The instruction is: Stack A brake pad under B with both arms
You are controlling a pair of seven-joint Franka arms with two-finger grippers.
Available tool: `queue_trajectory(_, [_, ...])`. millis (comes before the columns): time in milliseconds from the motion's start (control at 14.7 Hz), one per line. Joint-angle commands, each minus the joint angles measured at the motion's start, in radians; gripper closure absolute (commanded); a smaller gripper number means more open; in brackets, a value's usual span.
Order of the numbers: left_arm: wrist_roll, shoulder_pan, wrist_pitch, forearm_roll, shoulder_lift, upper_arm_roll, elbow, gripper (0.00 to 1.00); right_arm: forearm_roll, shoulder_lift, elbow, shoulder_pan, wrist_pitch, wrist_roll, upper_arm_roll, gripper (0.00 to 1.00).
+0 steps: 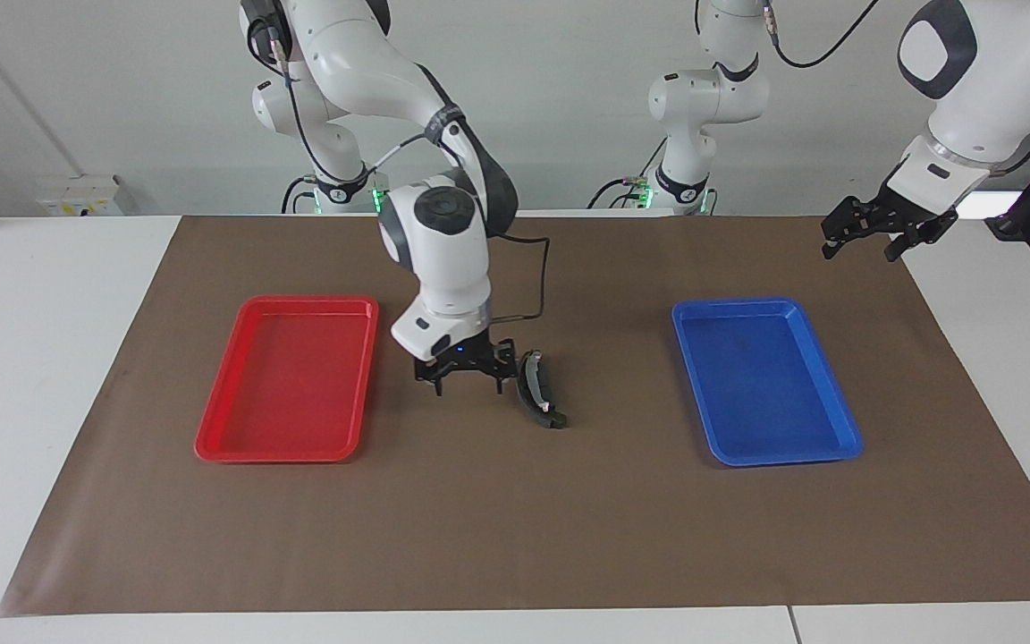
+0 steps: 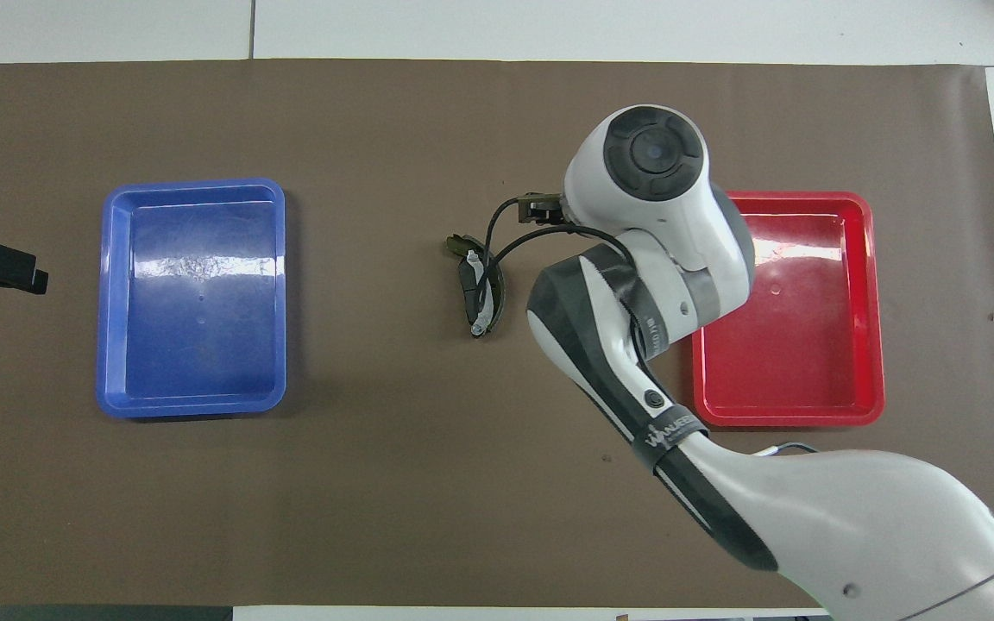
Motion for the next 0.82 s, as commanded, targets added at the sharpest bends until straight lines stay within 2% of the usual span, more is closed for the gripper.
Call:
queue_trajectory(0, [0.012, 0.007, -0.005, -0.011, -0.024, -0.001, -0.022, 0.00, -0.020, -0.100, -0.033, -0.110, -0.084, 0.009, 0.017, 0.00])
queue_trajectory(272, [0.012, 0.007, -0.005, -0.011, -0.024, -0.001, -0.024, 0.00, -0.020, -0.194, -0.033, -0.265, -0.237, -0.026, 0.018, 0.00])
queue_trajectory(749, [0.012, 0.007, -0.005, -0.011, -0.024, -0.001, -0.022, 0.00, -0.008, -0.338, -0.033, -0.478, -0.449, -0.330, 0.035, 0.00])
